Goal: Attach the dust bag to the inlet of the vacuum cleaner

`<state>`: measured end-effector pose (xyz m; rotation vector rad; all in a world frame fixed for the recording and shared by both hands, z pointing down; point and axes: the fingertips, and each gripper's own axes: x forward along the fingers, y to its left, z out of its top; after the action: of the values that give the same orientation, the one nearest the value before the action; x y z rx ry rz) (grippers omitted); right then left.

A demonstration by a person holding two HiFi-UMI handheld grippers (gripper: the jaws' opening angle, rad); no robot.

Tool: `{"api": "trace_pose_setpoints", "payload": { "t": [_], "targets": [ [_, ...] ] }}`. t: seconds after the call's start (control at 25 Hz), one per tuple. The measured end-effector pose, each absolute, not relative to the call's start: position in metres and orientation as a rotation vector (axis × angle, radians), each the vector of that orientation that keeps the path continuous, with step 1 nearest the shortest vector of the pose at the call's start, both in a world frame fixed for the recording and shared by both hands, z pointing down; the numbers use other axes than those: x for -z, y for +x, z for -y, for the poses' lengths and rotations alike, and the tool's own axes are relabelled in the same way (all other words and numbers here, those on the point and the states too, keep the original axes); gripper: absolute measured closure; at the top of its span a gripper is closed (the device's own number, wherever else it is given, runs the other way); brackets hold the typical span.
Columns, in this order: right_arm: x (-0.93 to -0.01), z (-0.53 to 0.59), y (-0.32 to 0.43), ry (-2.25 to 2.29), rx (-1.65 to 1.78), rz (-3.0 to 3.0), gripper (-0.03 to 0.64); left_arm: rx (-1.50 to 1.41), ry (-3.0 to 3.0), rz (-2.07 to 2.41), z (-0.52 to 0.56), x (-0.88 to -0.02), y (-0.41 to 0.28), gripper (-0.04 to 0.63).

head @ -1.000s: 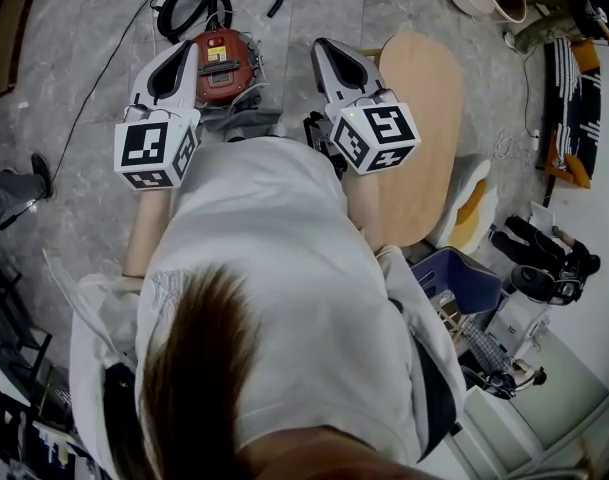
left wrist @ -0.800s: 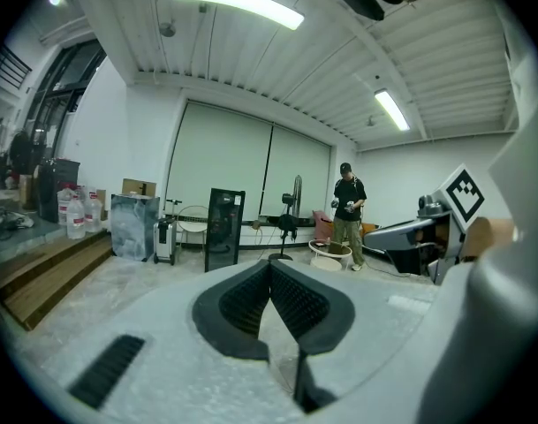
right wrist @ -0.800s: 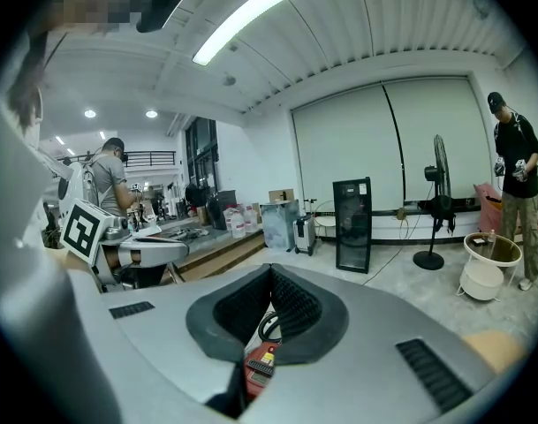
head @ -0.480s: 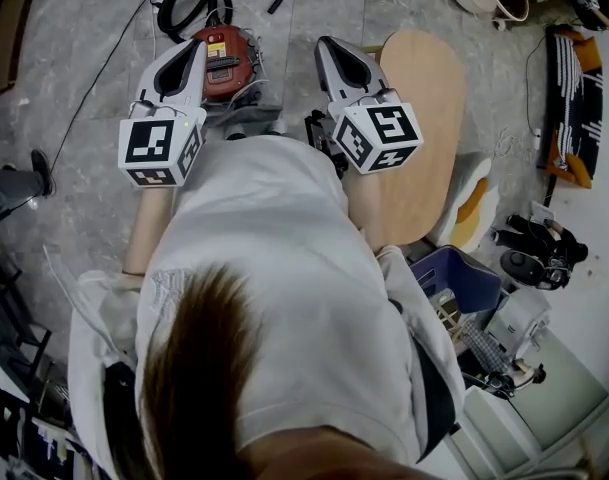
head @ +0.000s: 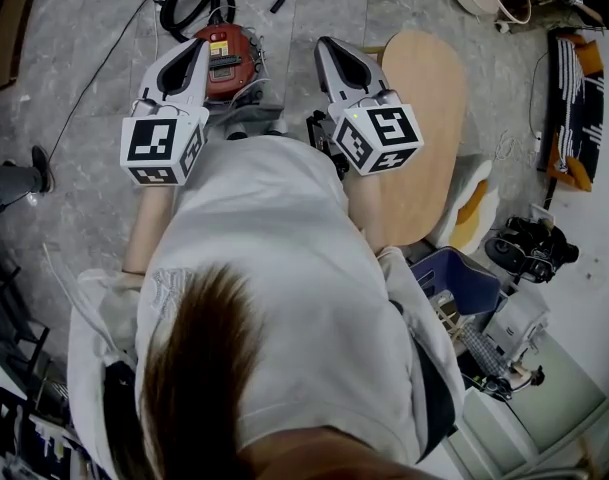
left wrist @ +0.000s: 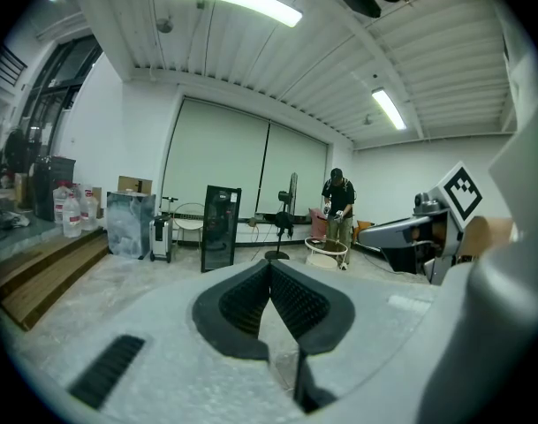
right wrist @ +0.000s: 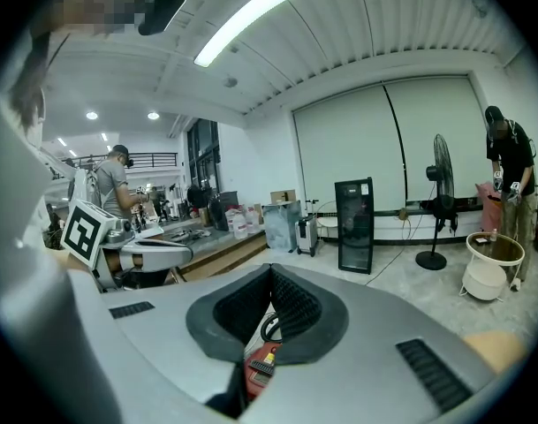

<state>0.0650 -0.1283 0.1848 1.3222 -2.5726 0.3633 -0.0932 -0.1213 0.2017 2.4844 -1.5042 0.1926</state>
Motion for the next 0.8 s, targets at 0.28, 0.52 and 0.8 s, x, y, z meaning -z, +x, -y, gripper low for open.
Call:
{"api": "trace_pose_setpoints", "payload": {
  "t": [0.28, 0.52, 0.8],
  "targets": [
    [-0.1892, 0.1281, 0.0601, 1.316, -0.36, 2.569, 0.615, -0.193, 2.479, 1.503, 0.1202, -0.2071, -0.0962, 0.578],
    [-0.1918, 0.1254, 0.057, 1.313, -0.359, 2.563, 0.615, -0.192, 2.481, 1.496, 0.1181, -0.2087, -0.0966, 0.578],
    [-0.1898, 0.1235, 0.0596, 1.33, -0.355, 2.561, 0.615, -0.19, 2.482, 1.494, 0.1145, -0.2076, -0.0963, 0.578]
  ]
}}
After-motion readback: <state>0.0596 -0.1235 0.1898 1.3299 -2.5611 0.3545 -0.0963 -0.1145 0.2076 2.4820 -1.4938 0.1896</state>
